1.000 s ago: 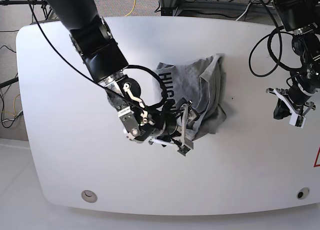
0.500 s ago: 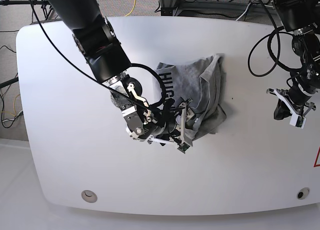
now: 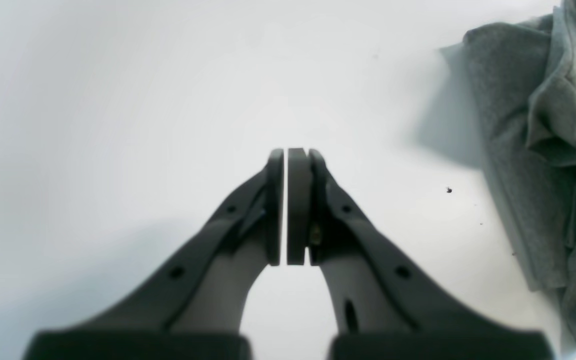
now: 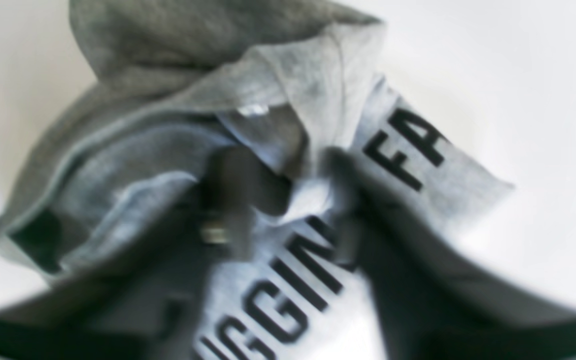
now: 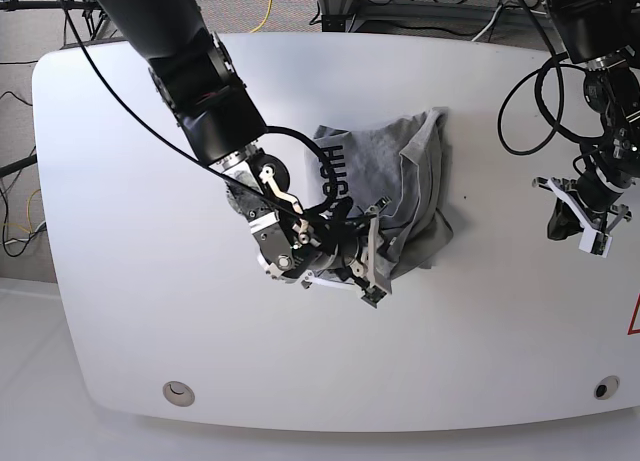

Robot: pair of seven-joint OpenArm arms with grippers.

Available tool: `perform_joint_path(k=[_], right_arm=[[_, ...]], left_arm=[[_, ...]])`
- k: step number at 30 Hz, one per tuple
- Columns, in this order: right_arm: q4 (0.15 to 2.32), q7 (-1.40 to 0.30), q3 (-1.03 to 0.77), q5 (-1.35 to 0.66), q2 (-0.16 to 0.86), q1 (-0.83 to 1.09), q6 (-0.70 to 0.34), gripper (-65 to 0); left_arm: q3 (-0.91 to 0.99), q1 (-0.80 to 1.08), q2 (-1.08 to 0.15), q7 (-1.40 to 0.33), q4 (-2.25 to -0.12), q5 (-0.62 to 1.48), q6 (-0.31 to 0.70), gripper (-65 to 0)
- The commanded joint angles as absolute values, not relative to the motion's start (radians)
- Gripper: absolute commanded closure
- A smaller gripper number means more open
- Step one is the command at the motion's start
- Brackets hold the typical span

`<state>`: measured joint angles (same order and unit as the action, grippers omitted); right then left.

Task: Fold the T-shirt properly
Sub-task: 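Pinch the shirt's collar fold with the right gripper and adjust it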

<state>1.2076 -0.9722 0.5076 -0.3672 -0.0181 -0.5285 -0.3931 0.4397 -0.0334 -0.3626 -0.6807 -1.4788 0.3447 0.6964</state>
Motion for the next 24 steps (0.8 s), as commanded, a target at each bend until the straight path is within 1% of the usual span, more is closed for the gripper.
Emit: perform_joint_path(k=[1,3,5,10,17,24], right_arm=[[1.222,-0.951,0.504,-0.378,-0.035,-0.561,-0.389,0.0],[1.222,-0.952,0.504,-0.378,-0.036,-0.561,-0.389,0.0],[1.222,-0.952,0.504,-0.378,-0.038,-0.561,-0.389,-2.1],[1.222,-0.952,0.504,-0.378,-0.059,-0.561,-0.389,0.0],[1.225,-0.954,0.506,-0.378,-0.085,-0.561,-0.389,0.0],[1.225,-0.955,0.506,-0.378,-0.084,-0.561,-0.389,0.0]], left_arm=[[0.447,-0.05,-0.38,-0.653,-1.494,0.363,0.698,0.0],[0.447,-0.05,-0.38,-0.653,-1.494,0.363,0.698,0.0],[0.447,-0.05,-0.38,-0.653,-1.494,0.363,0.698,0.0],[0.447,-0.05,-0.38,-0.653,-1.494,0.363,0.698,0.0],[0.447,-0.05,-0.38,-0.653,-1.494,0.363,0.698,0.0],[0.447,-0.05,-0.38,-0.653,-1.494,0.363,0.698,0.0]])
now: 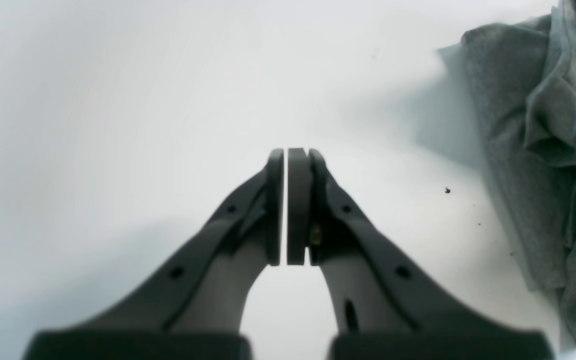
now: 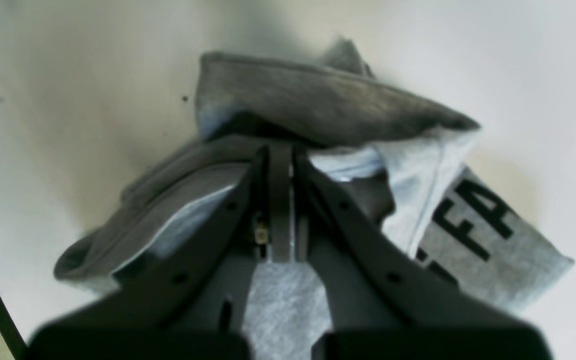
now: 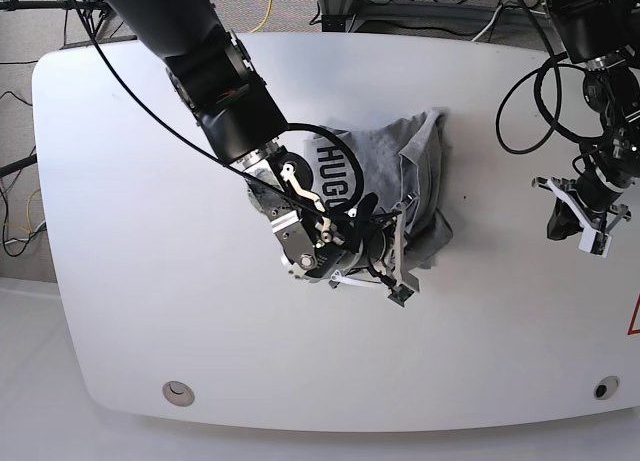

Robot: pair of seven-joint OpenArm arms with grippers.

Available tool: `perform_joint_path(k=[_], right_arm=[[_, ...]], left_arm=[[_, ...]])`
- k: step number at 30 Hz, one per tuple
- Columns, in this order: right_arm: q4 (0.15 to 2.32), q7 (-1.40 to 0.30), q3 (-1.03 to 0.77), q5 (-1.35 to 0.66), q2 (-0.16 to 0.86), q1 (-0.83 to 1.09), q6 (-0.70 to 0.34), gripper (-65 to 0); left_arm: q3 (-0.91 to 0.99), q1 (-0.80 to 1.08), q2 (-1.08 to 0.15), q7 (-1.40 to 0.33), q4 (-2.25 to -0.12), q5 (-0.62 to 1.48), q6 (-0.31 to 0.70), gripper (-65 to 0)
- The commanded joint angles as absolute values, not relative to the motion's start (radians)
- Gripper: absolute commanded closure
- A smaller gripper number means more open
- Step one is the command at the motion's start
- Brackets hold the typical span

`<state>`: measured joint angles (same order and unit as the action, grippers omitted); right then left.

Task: Fold the T-shirt properly
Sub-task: 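Pinch the shirt's collar fold with the right gripper and adjust it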

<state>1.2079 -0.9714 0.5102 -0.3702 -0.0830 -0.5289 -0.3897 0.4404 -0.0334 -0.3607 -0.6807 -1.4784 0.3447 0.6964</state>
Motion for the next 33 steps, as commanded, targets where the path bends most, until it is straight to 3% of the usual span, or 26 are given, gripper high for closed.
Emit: perform_joint_path(k=[1,5,14,17,21,33], right_arm=[[1.225,-0.958,0.506,-0.378,-0.082,-0.564,-0.389,0.0],[1.23,-1.003,0.504,-0.383,-0.059,-0.567,-0.389,-3.1],[1.325,-1.038,0.503,-0.386,-0.021,-0.567,-0.389,-32.8],[1.342,-1.038,0.495,-0.383,-0.016,-0.564,-0.389,-38.9],[1.337,-1.036,0.456,-0.378,-0.018,-0.562,-0.389,-42.7],[1.185,-0.909,0.45,-0.377,-0.018,-0.565,-0.39,-42.5]], left_arm=[[0.447,-0.048,-0.38,-0.653,-1.494,0.363,0.698,0.0],[0.447,-0.048,-0.38,-0.653,-1.494,0.363,0.698,0.0],[0.441,-0.048,-0.377,-0.653,-1.494,0.363,0.698,0.0],[0.44,-0.05,-0.375,-0.653,-1.494,0.363,0.698,0.0],[0.44,-0.05,-0.375,-0.653,-1.494,0.363,0.698,0.0],[0.443,-0.05,-0.375,-0.653,-1.492,0.363,0.698,0.0]])
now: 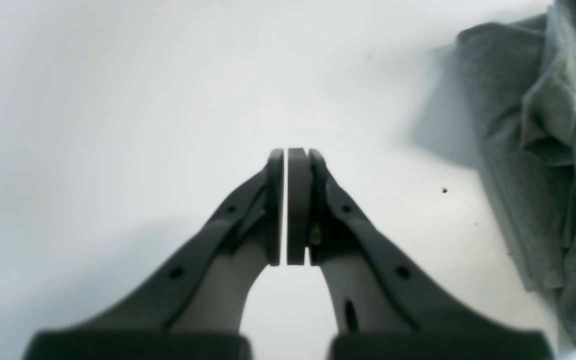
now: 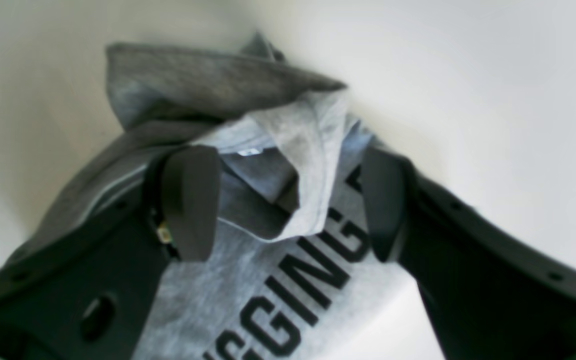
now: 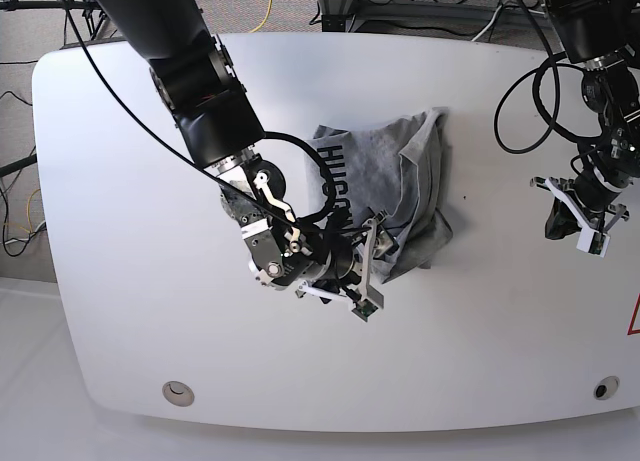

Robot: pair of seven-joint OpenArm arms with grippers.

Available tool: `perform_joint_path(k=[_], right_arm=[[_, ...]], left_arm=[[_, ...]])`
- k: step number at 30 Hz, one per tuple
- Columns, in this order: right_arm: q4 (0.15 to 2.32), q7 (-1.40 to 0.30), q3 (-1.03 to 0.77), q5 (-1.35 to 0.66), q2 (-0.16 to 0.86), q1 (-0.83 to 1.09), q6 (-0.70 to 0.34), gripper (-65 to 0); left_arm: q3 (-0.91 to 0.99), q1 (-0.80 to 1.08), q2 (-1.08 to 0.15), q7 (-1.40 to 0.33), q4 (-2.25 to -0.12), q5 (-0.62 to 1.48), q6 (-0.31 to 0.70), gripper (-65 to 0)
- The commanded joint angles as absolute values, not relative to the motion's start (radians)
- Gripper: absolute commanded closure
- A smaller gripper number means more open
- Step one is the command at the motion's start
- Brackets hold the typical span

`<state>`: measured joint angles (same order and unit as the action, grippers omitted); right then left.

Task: Fold the T-shirt properly
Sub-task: 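Pinch the shirt's collar fold with the right gripper and adjust it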

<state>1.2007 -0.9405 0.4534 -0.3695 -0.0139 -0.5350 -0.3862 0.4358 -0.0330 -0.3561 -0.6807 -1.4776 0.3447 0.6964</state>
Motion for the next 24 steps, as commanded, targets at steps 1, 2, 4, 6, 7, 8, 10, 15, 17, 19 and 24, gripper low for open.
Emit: perform_joint_path(k=[1,2,4,6,7,8,10,15,17,19,24], right_arm=[[1.179,-0.905,0.45,-0.377,-0.018,-0.565,-0.392,-42.5],[1.168,-0.898,0.45,-0.377,-0.019,-0.565,-0.394,-42.5],[1.167,-0.898,0.45,-0.377,-0.019,-0.565,-0.394,-42.5],[1.167,-0.897,0.45,-0.377,-0.019,-0.565,-0.394,-42.5],[1.167,-0.892,0.45,-0.377,-0.021,-0.565,-0.394,-42.5],[1.167,-0.891,0.45,-0.377,-0.021,-0.565,-0.392,-42.5],[1.165,-0.885,0.45,-0.377,-0.021,-0.567,-0.39,-42.3],[1.162,-0.863,0.45,-0.377,-0.021,-0.575,-0.39,-34.3],[1.161,-0.855,0.45,-0.377,-0.019,-0.575,-0.39,-27.6],[1.161,-0.849,0.45,-0.377,-0.019,-0.575,-0.389,-19.3],[1.159,-0.84,0.45,-0.375,-0.019,-0.573,-0.387,0.0]], left_arm=[[0.443,-0.05,-0.375,-0.653,-1.492,0.363,0.698,0.0],[0.444,-0.05,-0.375,-0.653,-1.492,0.363,0.698,0.0],[0.444,-0.05,-0.375,-0.653,-1.492,0.363,0.698,0.0],[0.444,-0.05,-0.375,-0.653,-1.492,0.363,0.698,0.0],[0.444,-0.05,-0.375,-0.653,-1.492,0.363,0.698,0.0],[0.444,-0.05,-0.375,-0.653,-1.492,0.363,0.698,0.0],[0.444,-0.05,-0.375,-0.653,-1.492,0.363,0.698,0.0],[0.444,-0.05,-0.375,-0.653,-1.492,0.363,0.698,0.0],[0.444,-0.05,-0.375,-0.653,-1.492,0.363,0.698,0.0],[0.443,-0.05,-0.375,-0.653,-1.492,0.363,0.698,0.0],[0.444,-0.05,-0.375,-0.653,-1.492,0.363,0.698,0.0]])
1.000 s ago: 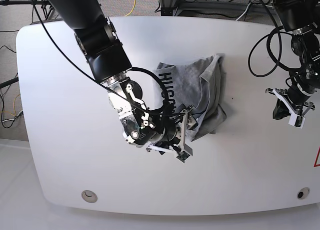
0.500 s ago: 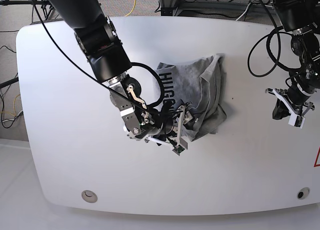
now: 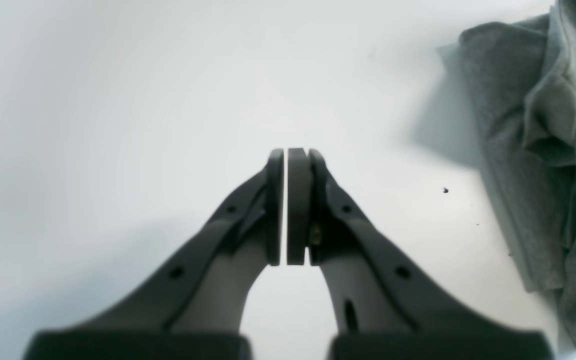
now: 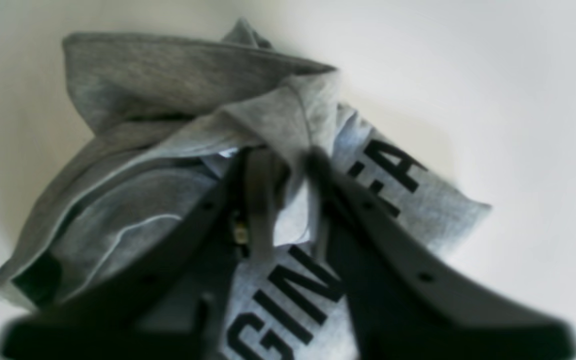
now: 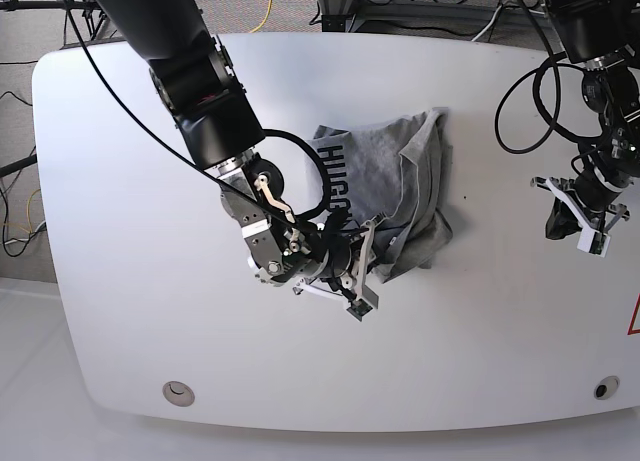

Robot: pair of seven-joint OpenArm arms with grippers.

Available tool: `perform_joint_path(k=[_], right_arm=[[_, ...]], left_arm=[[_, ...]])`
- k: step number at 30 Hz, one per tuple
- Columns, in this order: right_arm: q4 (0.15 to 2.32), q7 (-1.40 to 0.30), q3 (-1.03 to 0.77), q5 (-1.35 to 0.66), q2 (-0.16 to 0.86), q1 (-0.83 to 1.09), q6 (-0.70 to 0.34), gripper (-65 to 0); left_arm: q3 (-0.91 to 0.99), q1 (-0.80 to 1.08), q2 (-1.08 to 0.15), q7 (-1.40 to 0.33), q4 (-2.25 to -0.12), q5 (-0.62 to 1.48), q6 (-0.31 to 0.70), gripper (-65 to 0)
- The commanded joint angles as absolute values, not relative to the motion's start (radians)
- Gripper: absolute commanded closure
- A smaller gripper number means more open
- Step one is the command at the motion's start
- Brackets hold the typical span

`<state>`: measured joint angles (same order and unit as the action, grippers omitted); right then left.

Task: Fold the T-shirt properly
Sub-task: 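Pinch the shirt's collar fold with the right gripper and adjust it, then pull the grasped shirt layer with the right gripper to spread the bundle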

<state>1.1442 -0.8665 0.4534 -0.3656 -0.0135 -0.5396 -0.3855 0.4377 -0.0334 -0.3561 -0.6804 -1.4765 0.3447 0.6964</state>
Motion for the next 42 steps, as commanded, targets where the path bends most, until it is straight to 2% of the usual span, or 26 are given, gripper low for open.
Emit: perform_joint_path(k=[1,5,11,29,42], right_arm=[[1.159,-0.837,0.45,-0.375,-0.019,-0.573,-0.387,0.0],[1.159,-0.837,0.45,-0.375,-0.021,-0.572,-0.387,-1.9],[1.161,-0.837,0.45,-0.375,-0.024,-0.572,-0.387,0.0],[1.162,-0.842,0.484,-0.375,-0.134,-0.572,-0.387,0.0],[1.161,-0.837,0.516,-0.278,-0.157,-0.57,-0.387,0.0]], left_arm=[[0.444,-0.05,-0.375,-0.653,-1.492,0.363,0.698,0.0],[0.444,-0.05,-0.375,-0.653,-1.492,0.363,0.698,0.0],[0.446,-0.05,-0.375,-0.653,-1.492,0.363,0.698,0.0],[0.446,-0.03,-0.375,-0.653,-1.492,0.363,0.698,0.0],[0.447,-0.015,-0.375,-0.653,-1.494,0.363,0.698,0.0]])
